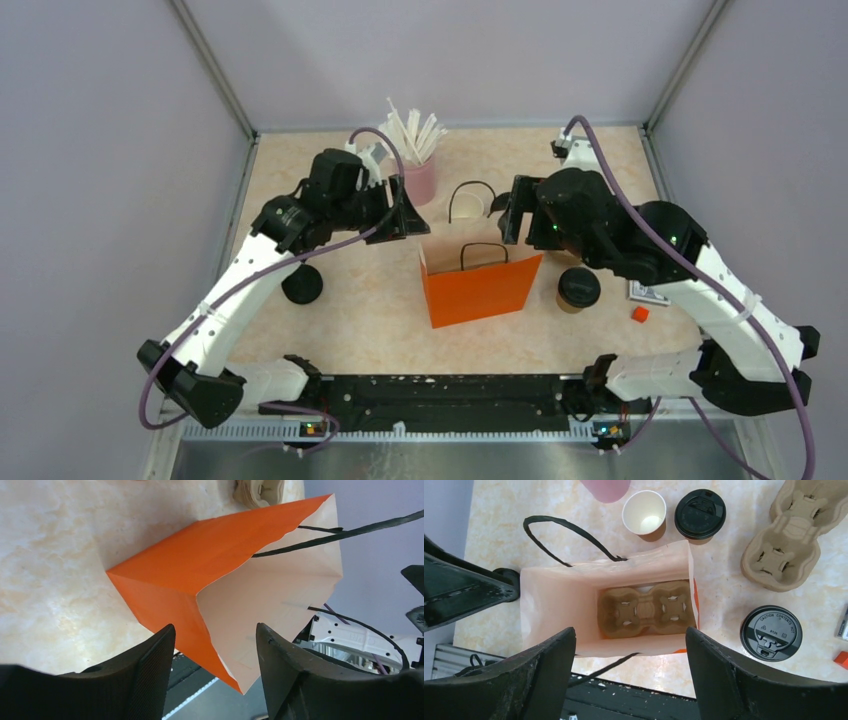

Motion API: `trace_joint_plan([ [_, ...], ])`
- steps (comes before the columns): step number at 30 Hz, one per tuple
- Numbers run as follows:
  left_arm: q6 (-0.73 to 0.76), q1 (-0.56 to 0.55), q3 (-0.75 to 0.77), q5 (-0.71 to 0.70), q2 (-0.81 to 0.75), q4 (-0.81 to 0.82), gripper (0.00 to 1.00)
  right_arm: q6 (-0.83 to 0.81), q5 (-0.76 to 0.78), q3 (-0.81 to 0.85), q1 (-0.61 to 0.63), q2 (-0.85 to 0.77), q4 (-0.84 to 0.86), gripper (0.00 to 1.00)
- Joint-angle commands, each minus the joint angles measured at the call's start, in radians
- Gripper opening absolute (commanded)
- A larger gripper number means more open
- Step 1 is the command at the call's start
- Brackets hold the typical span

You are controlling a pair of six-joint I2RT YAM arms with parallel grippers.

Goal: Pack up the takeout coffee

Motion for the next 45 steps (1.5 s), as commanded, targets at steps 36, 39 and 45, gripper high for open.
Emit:
trace_joint_plan([
  [36,0.145,0.108,0.145,0.153,0.065,-0.249,0.14,-0.057,-0.405,-0.574,-0.739,-0.148,0.074,0.92],
  [39,0.156,0.107,0.126,0.142,0.052,-0.244,0.24,-0.065,-0.383,-0.639,-0.761,-0.147,0.096,0.94],
  [45,0.197,0.107,0.134,0.120,0.045,-0.240,0.57,-0.159,-0.352,-0.702,-0.793,-0.088,0.152,0.97],
])
